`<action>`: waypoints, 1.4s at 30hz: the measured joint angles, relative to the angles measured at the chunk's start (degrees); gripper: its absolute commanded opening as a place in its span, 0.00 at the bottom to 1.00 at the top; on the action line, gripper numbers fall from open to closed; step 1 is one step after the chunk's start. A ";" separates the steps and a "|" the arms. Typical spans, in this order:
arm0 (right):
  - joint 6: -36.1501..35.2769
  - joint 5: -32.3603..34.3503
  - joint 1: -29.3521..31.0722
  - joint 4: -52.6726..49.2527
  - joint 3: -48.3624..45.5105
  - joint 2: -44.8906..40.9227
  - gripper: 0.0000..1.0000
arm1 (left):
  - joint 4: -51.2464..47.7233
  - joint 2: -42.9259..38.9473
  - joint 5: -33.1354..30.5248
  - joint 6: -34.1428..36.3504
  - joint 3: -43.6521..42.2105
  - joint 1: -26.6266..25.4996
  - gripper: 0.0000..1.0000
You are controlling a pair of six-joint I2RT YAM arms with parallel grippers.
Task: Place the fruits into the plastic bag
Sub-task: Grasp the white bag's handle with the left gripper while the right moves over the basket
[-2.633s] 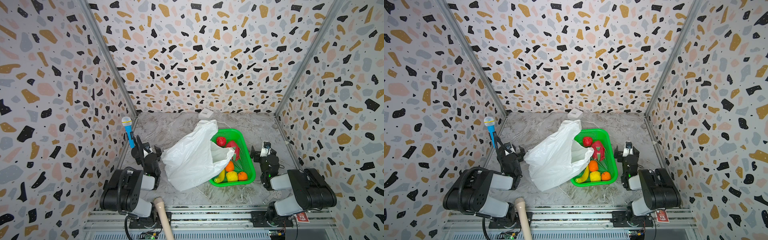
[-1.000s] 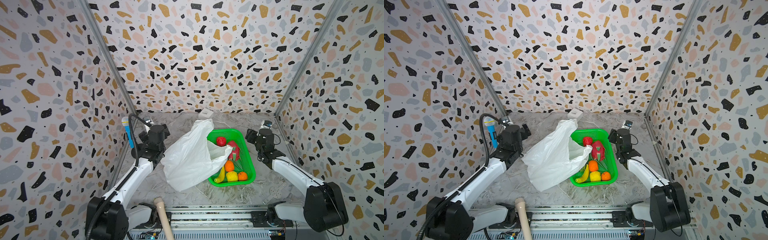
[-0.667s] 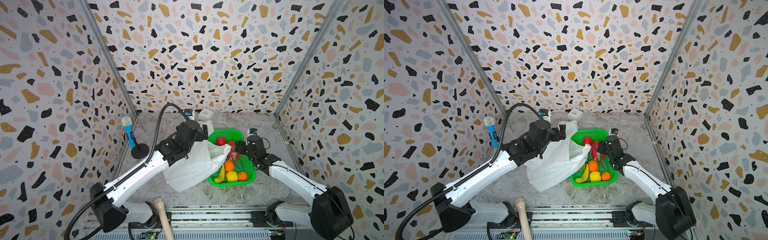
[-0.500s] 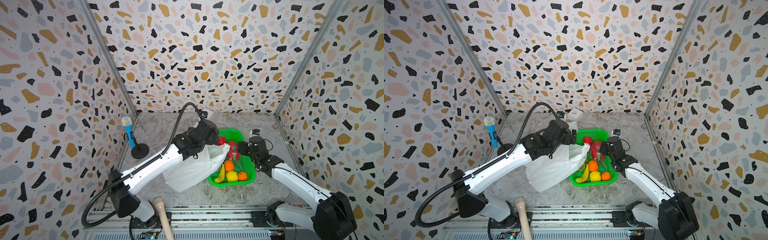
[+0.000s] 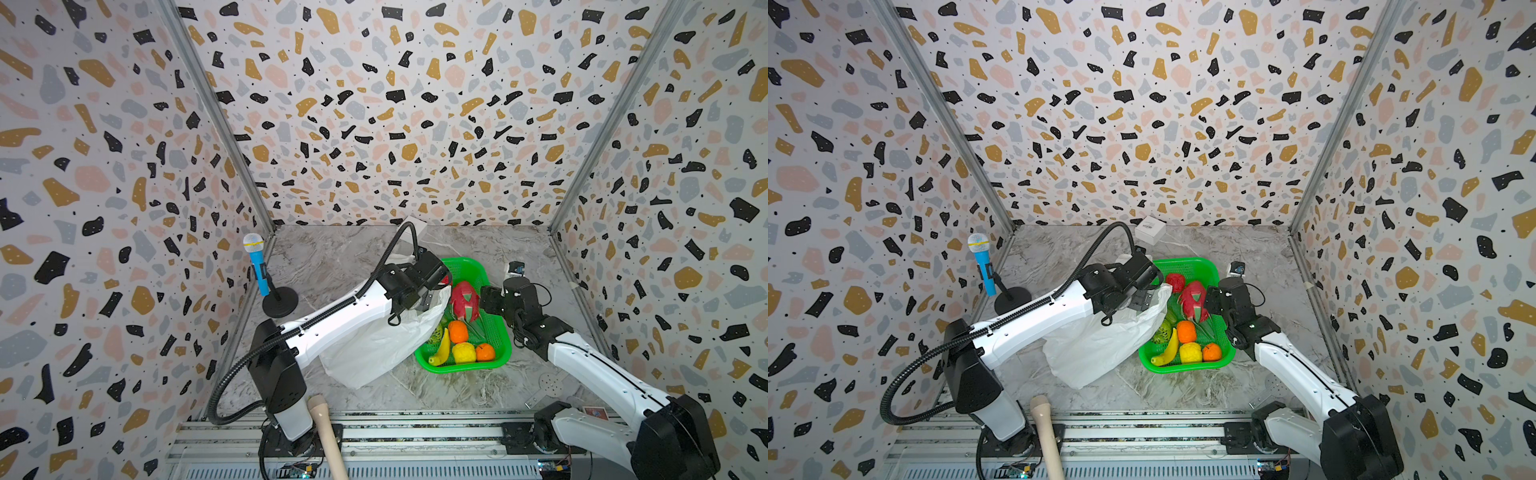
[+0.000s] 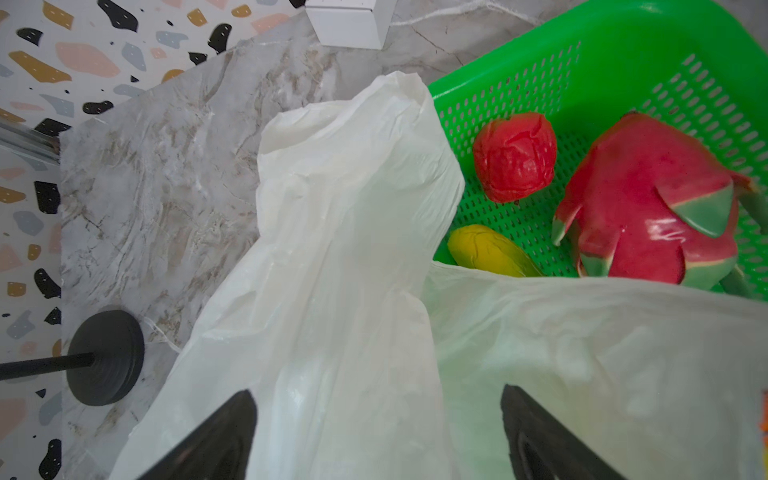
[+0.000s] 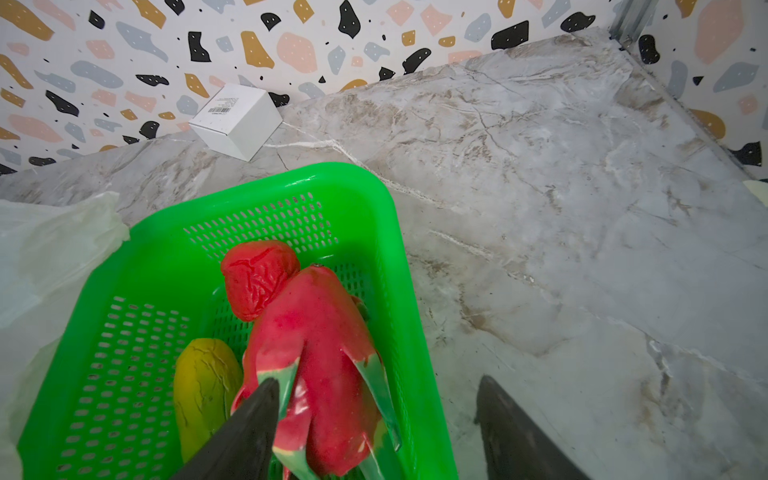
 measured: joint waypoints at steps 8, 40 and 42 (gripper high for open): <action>-0.39 0.22 -0.76 0.07 -0.02 -1.40 0.76 | -1.44 0.39 6.80 1.90 -3.56 0.00 0.35; -4.90 -15.82 0.52 6.16 4.79 -7.34 0.76 | 30.27 -38.34 19.10 33.24 -29.31 12.04 0.00; -5.92 -16.06 0.52 6.16 6.32 -7.13 0.76 | 31.41 -38.62 23.34 33.20 -29.42 15.30 0.00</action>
